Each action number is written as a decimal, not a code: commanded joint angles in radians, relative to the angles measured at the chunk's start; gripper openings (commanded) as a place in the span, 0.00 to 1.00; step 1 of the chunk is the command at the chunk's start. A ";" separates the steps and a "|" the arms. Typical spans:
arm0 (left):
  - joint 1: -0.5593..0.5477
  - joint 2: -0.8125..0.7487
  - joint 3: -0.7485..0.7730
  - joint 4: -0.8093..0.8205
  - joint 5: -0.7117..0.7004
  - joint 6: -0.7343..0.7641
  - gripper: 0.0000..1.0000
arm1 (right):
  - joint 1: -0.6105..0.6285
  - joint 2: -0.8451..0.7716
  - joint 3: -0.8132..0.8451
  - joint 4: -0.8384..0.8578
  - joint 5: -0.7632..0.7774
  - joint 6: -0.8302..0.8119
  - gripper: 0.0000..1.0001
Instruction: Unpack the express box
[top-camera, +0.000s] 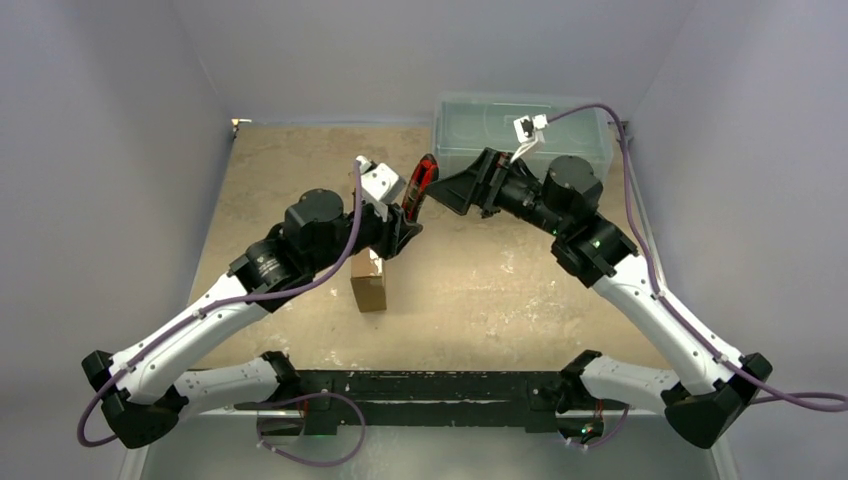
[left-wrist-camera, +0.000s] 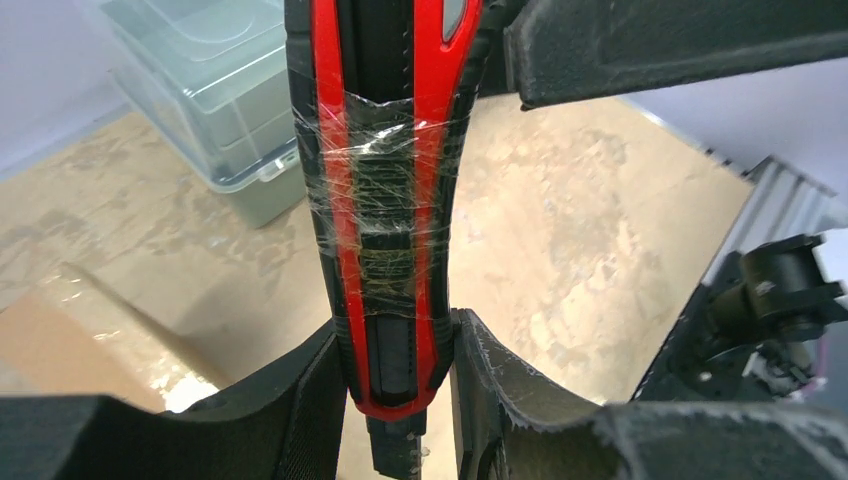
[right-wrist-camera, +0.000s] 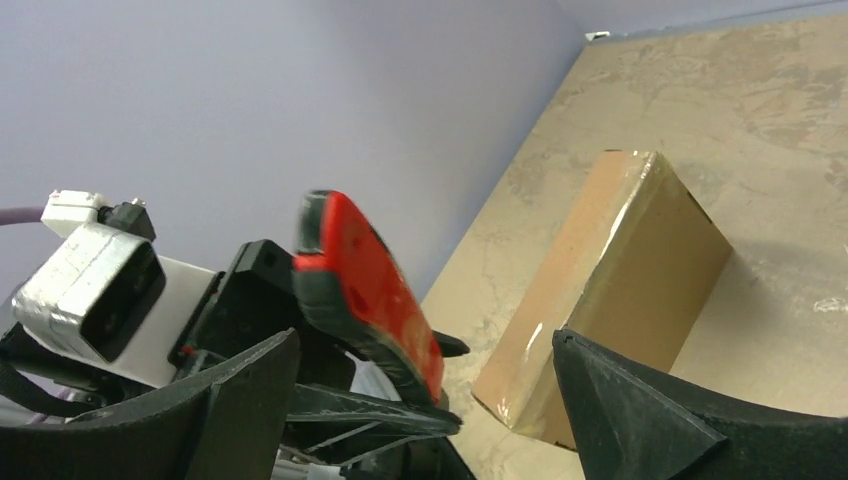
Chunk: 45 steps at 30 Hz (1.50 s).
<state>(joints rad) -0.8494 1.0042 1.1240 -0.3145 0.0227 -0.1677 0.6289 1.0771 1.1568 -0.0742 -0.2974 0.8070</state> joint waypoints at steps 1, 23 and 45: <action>-0.024 0.033 0.113 -0.141 -0.111 0.130 0.00 | 0.038 0.041 0.129 -0.134 0.016 -0.079 0.97; -0.057 0.020 0.089 -0.114 -0.168 0.145 0.00 | 0.160 0.183 0.095 0.143 0.130 0.077 0.54; 0.320 0.108 0.210 -0.369 -0.019 -0.176 0.99 | 0.102 -0.205 -0.221 0.104 0.345 -0.350 0.00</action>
<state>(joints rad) -0.6262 1.0534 1.2816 -0.5777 -0.0048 -0.2340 0.7311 0.9447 0.9531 0.1555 -0.0227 0.5781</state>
